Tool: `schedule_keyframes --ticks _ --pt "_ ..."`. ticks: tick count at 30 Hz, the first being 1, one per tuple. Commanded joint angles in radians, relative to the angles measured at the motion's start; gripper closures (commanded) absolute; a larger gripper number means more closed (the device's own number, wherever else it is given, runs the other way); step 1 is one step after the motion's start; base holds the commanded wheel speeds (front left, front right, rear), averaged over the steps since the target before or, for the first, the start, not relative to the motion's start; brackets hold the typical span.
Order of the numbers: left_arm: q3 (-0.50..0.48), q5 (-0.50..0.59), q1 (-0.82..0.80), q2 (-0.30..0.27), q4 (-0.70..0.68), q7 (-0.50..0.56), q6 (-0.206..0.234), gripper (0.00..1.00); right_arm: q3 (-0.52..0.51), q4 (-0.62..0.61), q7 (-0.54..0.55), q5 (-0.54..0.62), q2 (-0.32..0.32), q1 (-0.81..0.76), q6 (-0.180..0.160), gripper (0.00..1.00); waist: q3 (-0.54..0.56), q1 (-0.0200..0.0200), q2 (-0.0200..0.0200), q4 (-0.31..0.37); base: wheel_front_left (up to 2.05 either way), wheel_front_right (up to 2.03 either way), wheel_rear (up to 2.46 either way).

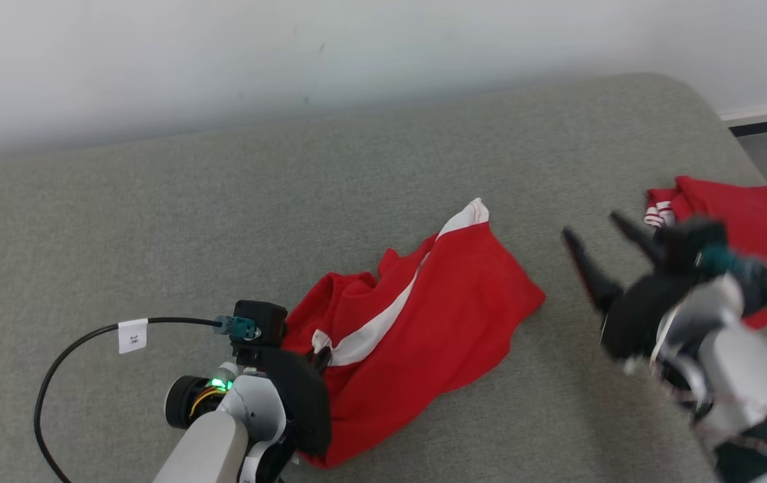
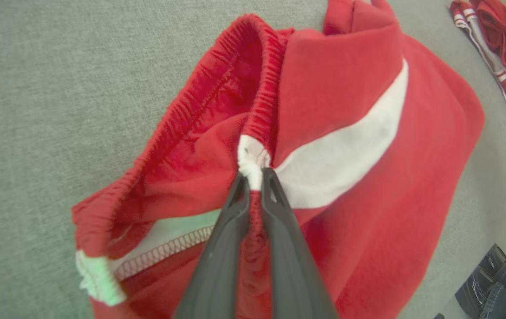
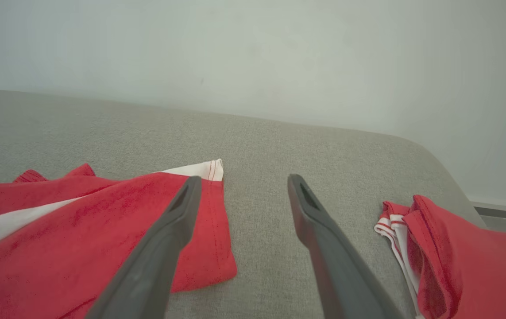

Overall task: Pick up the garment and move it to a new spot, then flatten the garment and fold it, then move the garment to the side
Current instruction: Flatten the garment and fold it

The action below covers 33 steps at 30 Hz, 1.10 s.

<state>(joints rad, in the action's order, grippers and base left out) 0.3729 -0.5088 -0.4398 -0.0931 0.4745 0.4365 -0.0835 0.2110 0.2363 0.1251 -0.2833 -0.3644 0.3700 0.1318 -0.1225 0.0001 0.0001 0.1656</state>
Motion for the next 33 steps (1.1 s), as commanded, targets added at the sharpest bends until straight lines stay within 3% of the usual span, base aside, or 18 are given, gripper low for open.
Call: schedule_keyframes --ticks 1,7,12,21,33 --pt "0.005 0.009 0.008 0.003 -0.012 -0.011 0.005 1.0 0.011 0.015 0.051 -0.03 -0.022 0.062 -0.003 0.0 -0.047 -0.0001 -0.0001 -0.039 0.0 0.0 0.0" --pt "0.04 0.022 -0.019 0.023 -0.051 -0.058 0.016 1.0 0.067 0.159 0.328 -0.168 -0.092 0.298 -0.003 0.0 -0.122 -0.0001 -0.0001 -0.111 0.0 0.0 0.0" --pt "0.081 0.018 -0.057 0.035 -0.069 -0.075 0.021 1.0 0.126 0.286 0.416 -0.222 -0.115 0.427 -0.003 0.0 -0.192 -0.0001 -0.0001 -0.169 0.0 0.0 0.0" --pt "0.112 0.012 -0.086 0.037 -0.085 -0.087 0.04 1.0 0.219 0.393 0.416 -0.272 -0.1 0.519 -0.003 0.0 -0.258 -0.0001 -0.0001 -0.198 0.0 0.0 0.0" --pt "0.11 -0.002 -0.09 0.023 -0.089 -0.086 0.055 1.0 0.335 0.403 0.336 -0.252 -0.141 0.561 -0.003 0.0 -0.256 -0.0001 -0.0001 -0.177 0.0 0.0 0.0"
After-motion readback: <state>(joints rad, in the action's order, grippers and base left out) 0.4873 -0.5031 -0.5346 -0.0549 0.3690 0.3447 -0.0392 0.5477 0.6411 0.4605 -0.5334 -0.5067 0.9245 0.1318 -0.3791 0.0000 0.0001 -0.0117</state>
